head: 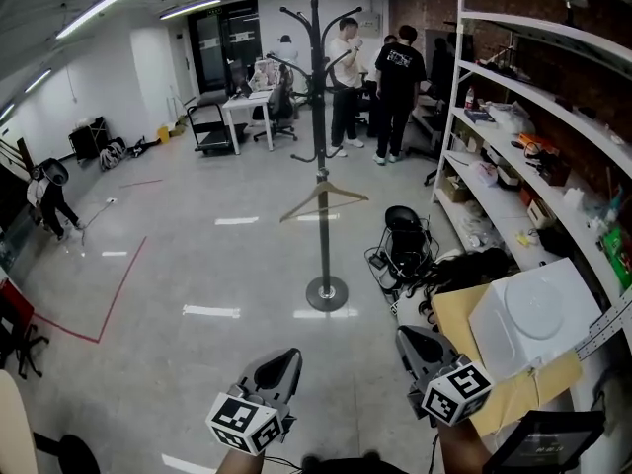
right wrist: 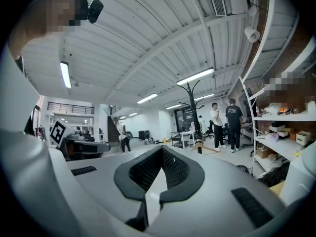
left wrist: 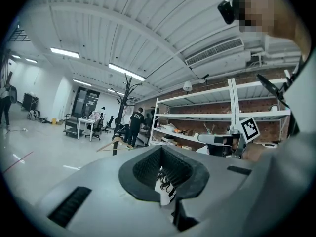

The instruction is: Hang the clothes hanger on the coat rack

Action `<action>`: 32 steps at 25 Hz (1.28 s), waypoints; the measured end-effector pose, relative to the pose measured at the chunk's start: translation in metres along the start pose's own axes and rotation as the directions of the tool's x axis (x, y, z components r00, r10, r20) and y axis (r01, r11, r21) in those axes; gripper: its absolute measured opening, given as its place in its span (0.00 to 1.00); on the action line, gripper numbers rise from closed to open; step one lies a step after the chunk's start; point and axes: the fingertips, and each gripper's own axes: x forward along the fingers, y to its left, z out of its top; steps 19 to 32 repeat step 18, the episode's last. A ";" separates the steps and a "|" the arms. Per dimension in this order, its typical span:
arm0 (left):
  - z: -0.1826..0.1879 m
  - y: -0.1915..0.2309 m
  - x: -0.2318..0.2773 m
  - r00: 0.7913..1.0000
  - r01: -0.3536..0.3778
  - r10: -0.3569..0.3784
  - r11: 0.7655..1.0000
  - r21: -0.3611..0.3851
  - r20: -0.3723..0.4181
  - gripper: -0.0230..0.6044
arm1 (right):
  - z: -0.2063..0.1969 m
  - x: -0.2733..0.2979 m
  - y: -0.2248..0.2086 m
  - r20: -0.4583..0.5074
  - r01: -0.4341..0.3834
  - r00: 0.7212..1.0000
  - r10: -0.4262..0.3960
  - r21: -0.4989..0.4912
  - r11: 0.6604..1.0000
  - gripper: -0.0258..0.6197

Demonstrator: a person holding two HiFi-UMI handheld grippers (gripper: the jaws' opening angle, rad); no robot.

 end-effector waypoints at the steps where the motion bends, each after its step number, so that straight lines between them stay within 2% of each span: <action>1: 0.000 -0.003 0.001 1.000 0.000 0.000 1.000 0.005 -0.001 0.04 | 0.000 -0.002 -0.001 0.003 -0.002 1.000 0.002 0.000 1.000 0.05; 32: -0.001 -0.019 0.006 0.999 -0.028 0.028 0.999 0.018 -0.017 0.04 | 0.009 -0.020 -0.014 0.020 0.008 1.000 -0.007 -0.031 0.999 0.05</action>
